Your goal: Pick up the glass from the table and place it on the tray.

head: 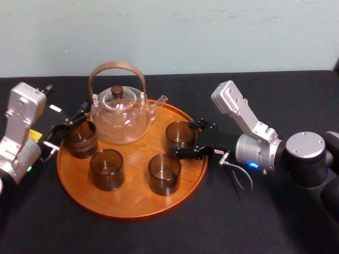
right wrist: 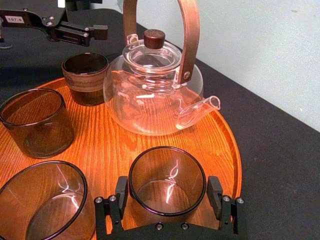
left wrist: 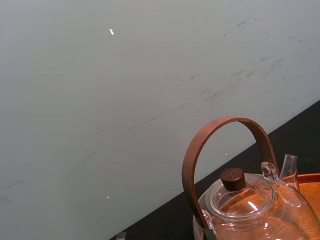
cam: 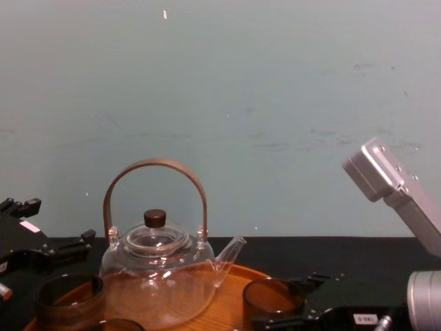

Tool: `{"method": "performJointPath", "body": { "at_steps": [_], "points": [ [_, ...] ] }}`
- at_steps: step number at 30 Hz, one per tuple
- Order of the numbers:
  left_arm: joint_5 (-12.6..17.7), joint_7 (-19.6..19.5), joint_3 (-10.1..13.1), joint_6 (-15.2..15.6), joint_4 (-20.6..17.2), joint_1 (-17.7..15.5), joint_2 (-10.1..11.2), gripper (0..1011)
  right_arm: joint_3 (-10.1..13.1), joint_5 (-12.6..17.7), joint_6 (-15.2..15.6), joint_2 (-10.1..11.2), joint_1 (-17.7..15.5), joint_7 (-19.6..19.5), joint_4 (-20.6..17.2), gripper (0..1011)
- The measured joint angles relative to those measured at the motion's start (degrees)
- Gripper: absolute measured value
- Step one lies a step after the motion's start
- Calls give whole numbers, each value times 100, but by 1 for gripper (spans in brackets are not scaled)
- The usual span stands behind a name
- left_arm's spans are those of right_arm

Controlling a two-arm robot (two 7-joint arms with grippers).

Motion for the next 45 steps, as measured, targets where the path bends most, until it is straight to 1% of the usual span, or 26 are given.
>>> {"method": "performJointPath", "body": {
  "at_steps": [19,22,25,31,35,36,39,40,42,45],
  "points": [
    [0,0,0,0,0,0,0,1002,6,13,4,4,-2,12,-5,1002],
    [0,0,0,0,0,0,0,1001,47,63,-2,47,-35,69,-49,1002],
    [0,0,0,0,0,0,0,1001,116,139,-9,149,-110,135,-170,1002],
    [0,0,0,0,0,0,0,1001,238,260,-5,332,-270,149,-422,1002],
    [0,0,0,0,0,0,0,1001,348,378,0,500,-436,150,-679,1003],
    [0,0,0,0,0,0,0,1001,399,431,0,572,-507,150,-783,1002],
    [0,0,0,0,0,0,0,1001,469,509,-5,679,-612,153,-938,1002],
    [0,0,0,0,0,0,0,1001,520,575,-9,767,-693,159,-1056,1003],
    [0,0,0,0,0,0,0,1001,568,629,-19,847,-767,169,-1159,1002],
    [0,0,0,0,0,0,0,1001,707,782,-65,1055,-962,178,-1398,1003]
  ]
}}
